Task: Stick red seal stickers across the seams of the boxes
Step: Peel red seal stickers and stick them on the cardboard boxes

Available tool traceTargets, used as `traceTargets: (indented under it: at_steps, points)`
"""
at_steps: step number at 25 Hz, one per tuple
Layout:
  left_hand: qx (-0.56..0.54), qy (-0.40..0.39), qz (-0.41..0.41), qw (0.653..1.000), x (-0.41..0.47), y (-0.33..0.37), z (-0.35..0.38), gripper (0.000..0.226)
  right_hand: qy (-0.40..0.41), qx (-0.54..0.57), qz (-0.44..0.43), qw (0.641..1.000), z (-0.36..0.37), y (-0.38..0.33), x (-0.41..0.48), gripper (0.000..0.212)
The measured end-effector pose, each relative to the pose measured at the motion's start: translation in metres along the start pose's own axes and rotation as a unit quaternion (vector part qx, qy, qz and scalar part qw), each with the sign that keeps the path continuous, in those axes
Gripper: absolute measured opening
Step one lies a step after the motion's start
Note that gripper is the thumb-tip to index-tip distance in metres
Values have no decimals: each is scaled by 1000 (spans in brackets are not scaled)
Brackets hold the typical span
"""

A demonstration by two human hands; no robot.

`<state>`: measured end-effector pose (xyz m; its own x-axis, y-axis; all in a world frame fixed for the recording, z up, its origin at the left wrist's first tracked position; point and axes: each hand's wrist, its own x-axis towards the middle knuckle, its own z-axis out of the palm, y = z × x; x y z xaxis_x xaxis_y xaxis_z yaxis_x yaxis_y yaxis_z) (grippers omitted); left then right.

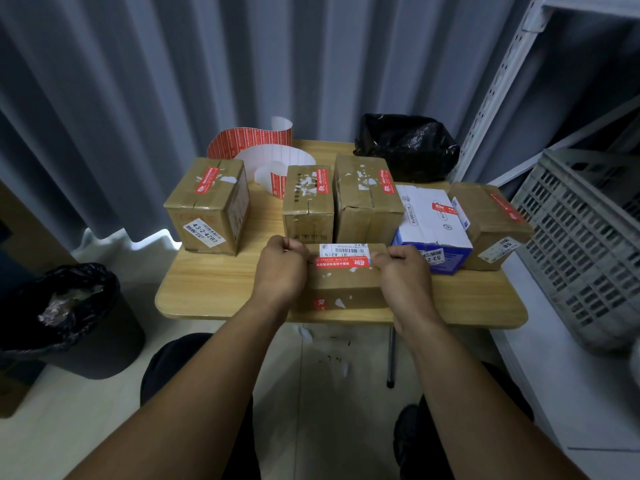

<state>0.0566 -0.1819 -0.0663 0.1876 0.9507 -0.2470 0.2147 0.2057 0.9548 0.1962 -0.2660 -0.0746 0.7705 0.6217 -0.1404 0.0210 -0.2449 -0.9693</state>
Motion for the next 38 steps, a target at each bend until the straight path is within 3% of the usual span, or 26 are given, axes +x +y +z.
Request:
traceTargets:
  at_steps: [5, 11, 15, 18, 22, 26, 30, 32, 35, 38]
  points:
    - [-44, 29, -19, 998, -8, -6, -13, 13, 7, 53, 14, 998, -15, 8, -11, 15]
    - [-7, -52, -28, 998, -31, -1, -20, 47, -30, 30, -2, 999, -25, 3, -27, 18]
    - [2, -53, 15, 998, -38, 11, -29, 28, -34, 15, -26, 999, -37, -13, -34, 26]
    - [10, -48, 27, 998, -43, 15, -33, 30, -47, 29, -7, 998, -42, -18, -38, 19]
    - [31, -58, 1, 998, -43, 10, -31, 40, -35, -30, 0, 999, -45, -16, -33, 23]
    - [29, -75, -31, 996, -36, 3, -26, 35, -33, -76, 15, 996, -44, -13, -21, 33]
    - [32, -90, -41, 995, -27, -6, -20, 33, -45, -114, 25, 992, -42, -7, -14, 27]
    - [31, -95, -43, 994, -25, -9, -19, 33, -13, -174, -21, 985, -40, -8, -12, 27]
    - [38, -89, -28, 995, -22, -11, -18, 36, 49, -218, -176, 959, -31, -26, -15, 11]
    - [27, -89, -21, 995, -17, -12, -17, 35, -118, -258, -210, 936, -11, -56, -21, 10]
